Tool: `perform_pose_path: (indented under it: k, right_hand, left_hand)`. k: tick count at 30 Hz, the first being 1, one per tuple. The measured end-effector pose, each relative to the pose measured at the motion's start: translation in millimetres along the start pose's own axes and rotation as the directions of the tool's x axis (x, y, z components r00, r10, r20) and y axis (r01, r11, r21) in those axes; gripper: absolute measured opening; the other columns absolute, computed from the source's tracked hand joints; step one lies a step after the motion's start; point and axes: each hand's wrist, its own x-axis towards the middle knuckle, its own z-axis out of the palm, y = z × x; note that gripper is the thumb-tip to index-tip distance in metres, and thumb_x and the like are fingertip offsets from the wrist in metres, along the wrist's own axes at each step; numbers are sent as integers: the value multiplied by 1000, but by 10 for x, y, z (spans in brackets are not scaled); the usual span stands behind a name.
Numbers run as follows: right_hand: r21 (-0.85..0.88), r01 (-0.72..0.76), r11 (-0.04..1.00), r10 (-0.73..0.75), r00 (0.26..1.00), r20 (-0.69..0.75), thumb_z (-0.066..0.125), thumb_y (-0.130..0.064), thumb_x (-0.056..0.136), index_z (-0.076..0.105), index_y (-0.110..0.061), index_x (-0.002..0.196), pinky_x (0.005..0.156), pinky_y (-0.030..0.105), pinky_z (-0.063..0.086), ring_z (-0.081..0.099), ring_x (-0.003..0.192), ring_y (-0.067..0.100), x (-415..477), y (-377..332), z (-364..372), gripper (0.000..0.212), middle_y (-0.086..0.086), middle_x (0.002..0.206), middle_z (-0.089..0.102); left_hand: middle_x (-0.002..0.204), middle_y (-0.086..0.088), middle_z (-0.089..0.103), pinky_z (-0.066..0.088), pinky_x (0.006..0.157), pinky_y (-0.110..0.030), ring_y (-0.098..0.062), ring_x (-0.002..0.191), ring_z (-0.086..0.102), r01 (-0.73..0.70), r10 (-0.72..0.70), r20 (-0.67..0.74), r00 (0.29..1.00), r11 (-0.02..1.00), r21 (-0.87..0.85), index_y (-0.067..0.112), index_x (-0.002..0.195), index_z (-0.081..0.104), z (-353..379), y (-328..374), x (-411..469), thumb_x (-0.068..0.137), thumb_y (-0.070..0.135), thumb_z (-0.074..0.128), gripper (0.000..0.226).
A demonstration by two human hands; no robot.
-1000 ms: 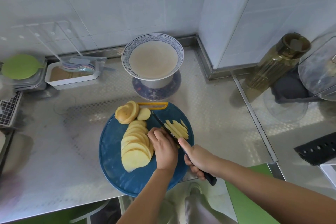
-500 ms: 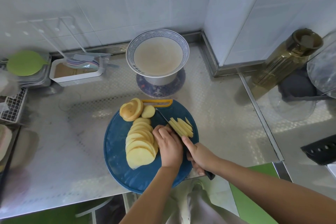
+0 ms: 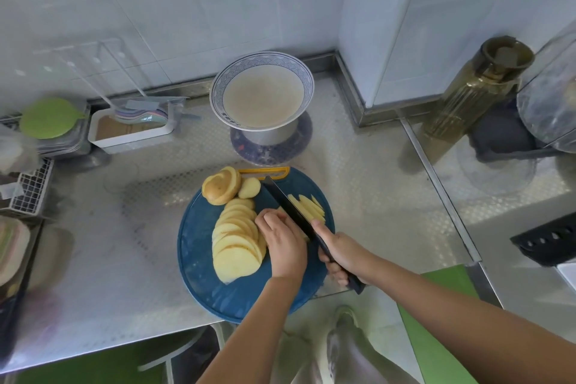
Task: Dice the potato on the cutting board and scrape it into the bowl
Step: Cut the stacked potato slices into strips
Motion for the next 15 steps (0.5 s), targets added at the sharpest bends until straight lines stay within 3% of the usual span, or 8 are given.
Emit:
perform_pose_path:
  k: [2,4,6,8,11,15]
  right_hand:
    - [11,18,1000,-18,1000,-5,35,-78,88,38,-15,62,37,23,29,29,36,17,0,15,24,69,3,45,32]
    - [29,32,999,-31,999,-18,34,-77,89,38,-15,60,37,22,28,28,35,17,3,22,47,69,4,44,33]
    - [25,41,999,-40,999,-29,34,-77,89,36,-16,59,38,23,26,27,35,17,-3,25,63,69,4,45,32]
    - [10,46,999,-45,998,-32,34,-78,88,34,-16,59,40,24,26,26,35,17,11,27,82,69,3,45,30]
    - [4,33,999,-33,999,-34,34,-80,86,35,-15,60,40,24,27,27,34,17,35,36,73,70,2,43,31]
    - [-25,58,998,-59,998,-24,31,-79,87,36,-14,59,39,23,28,29,35,18,29,42,61,71,3,43,34]
  left_hand:
    - [108,-17,42,41,96,-41,-29,98,46,85,-88,93,992,996,38,-1,98,48,-37,71,36,89,-11,45,13]
    - [118,-18,42,31,101,-30,-30,110,41,151,-196,263,945,972,181,-3,113,47,-85,137,130,91,-7,40,23]
    - [127,-16,40,26,99,-25,-28,115,36,91,-232,400,887,935,342,-1,125,41,-122,153,218,92,3,42,33]
    - [130,-15,39,30,95,-28,-31,114,38,13,-255,493,832,897,442,3,130,39,-190,185,267,92,16,46,40]
    - [128,-16,42,41,88,-31,-32,114,48,63,-348,562,751,884,464,9,136,33,-327,283,284,89,20,58,54]
    - [132,-16,42,44,89,-30,-29,115,53,31,-330,602,727,891,452,14,145,23,-478,354,279,86,19,67,73]
